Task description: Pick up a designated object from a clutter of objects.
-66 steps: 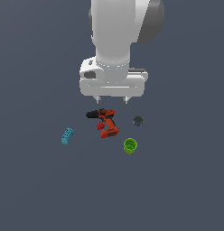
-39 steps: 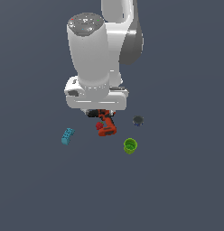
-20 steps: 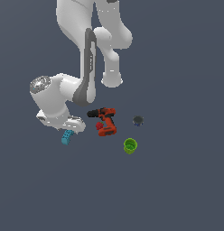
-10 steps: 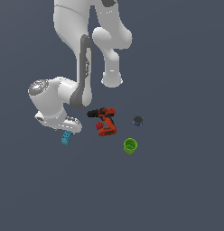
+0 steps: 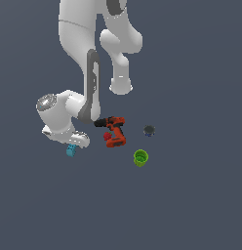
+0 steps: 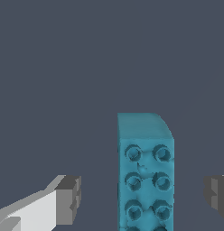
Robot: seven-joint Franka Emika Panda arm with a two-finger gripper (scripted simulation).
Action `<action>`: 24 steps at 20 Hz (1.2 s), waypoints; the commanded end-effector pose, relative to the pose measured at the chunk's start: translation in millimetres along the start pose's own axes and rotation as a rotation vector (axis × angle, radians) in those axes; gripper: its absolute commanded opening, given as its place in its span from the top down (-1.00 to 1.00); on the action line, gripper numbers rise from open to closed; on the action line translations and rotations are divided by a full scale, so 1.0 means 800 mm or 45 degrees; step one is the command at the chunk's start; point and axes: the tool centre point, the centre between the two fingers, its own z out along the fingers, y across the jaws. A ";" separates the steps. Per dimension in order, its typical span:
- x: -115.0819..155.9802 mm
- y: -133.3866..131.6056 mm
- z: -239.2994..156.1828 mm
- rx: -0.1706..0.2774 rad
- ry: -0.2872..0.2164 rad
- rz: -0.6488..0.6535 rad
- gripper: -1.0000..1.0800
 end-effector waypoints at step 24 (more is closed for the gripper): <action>0.001 -0.002 0.004 0.000 0.001 0.001 1.00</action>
